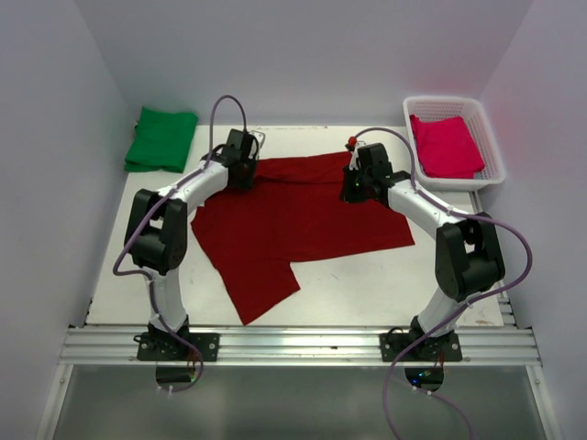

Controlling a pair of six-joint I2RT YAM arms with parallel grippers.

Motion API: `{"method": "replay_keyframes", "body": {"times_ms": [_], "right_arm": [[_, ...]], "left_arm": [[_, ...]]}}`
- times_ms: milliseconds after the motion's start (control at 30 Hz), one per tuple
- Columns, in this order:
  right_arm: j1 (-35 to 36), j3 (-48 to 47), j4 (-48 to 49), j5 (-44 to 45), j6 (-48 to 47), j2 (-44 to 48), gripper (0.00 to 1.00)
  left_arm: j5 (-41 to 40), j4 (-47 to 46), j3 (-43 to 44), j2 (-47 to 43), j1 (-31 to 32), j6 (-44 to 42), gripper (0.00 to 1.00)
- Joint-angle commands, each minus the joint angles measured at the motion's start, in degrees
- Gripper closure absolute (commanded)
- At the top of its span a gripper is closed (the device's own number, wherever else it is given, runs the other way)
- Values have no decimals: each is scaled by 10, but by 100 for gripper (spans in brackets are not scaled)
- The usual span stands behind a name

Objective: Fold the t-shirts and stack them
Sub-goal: Fold the flattened tshirt in 1/3 of the way

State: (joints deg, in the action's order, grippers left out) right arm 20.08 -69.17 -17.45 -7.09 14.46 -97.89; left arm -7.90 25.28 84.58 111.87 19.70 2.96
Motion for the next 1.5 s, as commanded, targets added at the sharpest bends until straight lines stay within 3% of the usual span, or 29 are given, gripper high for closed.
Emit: {"method": "replay_keyframes", "body": {"times_ms": [0, 400, 1067, 1467], "right_arm": [[-2, -5, -1, -11, -7, 2, 100], [-2, -5, -3, -9, -8, 2, 100], [-1, -7, -4, -13, -9, 4, 100], [-1, -8, -2, -16, -9, 1, 100]], "left_arm": [[-2, 27, -5, -25, 1, 21, 100], [21, 45, -49, -63, 29, 70, 100], [4, 99, -50, -112, 61, 104, 100], [-66, 150, 5, -107, 92, 106, 100]]}}
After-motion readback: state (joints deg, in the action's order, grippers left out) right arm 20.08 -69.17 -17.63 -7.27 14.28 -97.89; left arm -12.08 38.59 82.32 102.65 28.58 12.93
